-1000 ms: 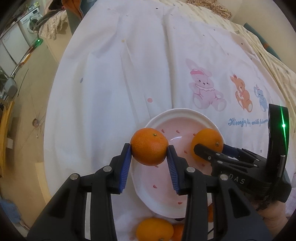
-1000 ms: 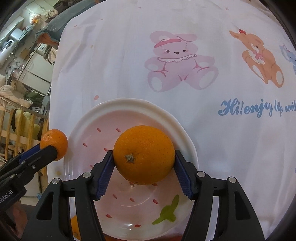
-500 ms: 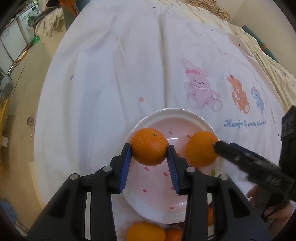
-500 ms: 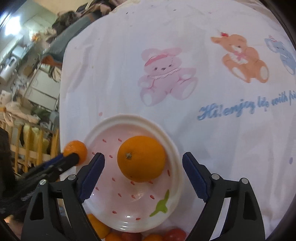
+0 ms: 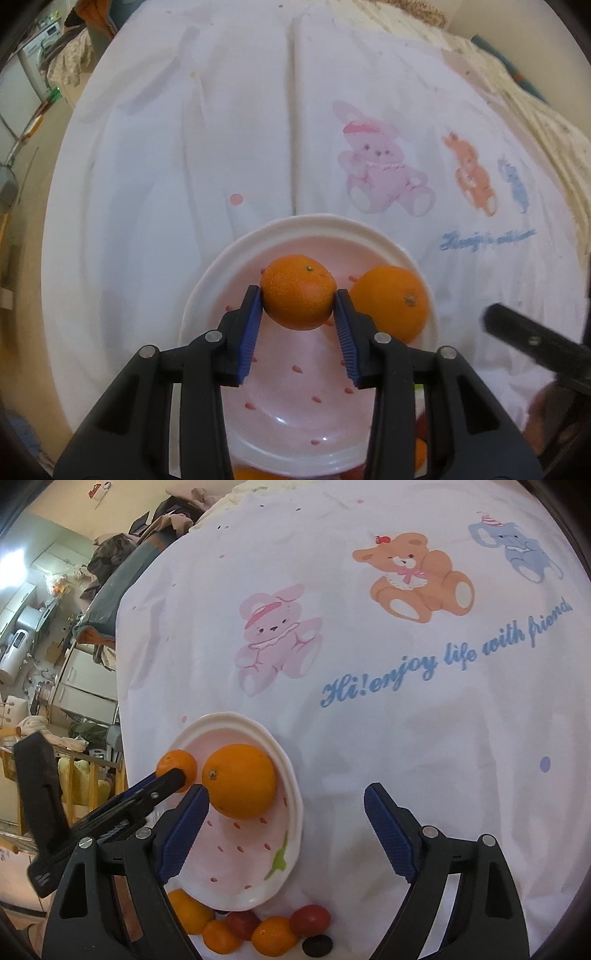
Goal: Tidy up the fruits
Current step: 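Lower the tangerine onto the plate and open the left gripper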
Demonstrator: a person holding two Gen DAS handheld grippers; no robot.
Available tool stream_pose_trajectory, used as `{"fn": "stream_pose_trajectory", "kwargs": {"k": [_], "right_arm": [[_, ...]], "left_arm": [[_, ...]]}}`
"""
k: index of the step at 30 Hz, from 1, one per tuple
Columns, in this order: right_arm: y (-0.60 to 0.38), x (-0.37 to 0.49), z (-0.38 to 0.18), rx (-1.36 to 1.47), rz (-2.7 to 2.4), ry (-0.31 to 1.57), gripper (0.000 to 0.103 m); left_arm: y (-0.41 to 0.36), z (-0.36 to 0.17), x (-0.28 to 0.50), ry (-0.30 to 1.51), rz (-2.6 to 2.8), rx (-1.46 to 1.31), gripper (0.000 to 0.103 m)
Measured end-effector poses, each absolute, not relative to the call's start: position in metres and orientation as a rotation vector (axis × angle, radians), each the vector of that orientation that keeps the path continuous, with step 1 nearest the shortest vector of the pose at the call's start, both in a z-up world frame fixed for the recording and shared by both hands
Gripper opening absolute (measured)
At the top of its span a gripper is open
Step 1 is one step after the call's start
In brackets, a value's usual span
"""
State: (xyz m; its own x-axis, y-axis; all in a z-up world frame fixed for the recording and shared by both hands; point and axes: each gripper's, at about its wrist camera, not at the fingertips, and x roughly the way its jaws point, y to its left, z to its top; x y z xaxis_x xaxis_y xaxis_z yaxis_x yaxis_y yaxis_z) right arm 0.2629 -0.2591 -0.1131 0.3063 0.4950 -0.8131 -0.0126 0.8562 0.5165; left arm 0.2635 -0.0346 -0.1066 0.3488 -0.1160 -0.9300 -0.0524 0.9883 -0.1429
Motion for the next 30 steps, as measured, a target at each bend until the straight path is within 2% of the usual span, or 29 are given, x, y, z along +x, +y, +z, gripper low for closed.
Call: {"fn": "stream_pose_trajectory", "kwargs": {"k": [4,6,7,9,10,11,12,30], "right_arm": [[-0.265,0.263,-0.11,0.469,0.341,1.213,0.088],[-0.265,0.262,-0.108,0.464,0.341,1.206,0.088],[-0.264,0.262,-0.107,0.461,0.342,1.203,0.088],[-0.263,0.26,-0.104,0.452,0.348,1.198,0.088],[-0.262,0.26,-0.103,0.448,0.35,1.196,0.088],[-0.261,0.259,-0.102,0.444,0.351,1.193,0.088],[-0.26,0.258,-0.1,0.44,0.35,1.189,0.088],[-0.246,0.227,-0.064,0.327,0.353,1.116,0.088]], "left_arm": [[-0.034,-0.119,0.264,1.258,-0.023,-0.163,0.037],[-0.033,-0.12,0.262,1.261,-0.016,-0.161,0.042],[-0.032,-0.119,0.262,1.252,-0.014,-0.158,0.047],[-0.03,-0.116,0.261,1.241,-0.008,-0.157,0.063],[-0.028,-0.113,0.261,1.237,-0.004,-0.162,0.077],[-0.027,-0.111,0.261,1.232,-0.001,-0.169,0.086],[-0.025,-0.107,0.26,1.226,0.003,-0.178,0.088],[-0.003,-0.062,0.223,1.108,0.024,-0.175,0.088]]}}
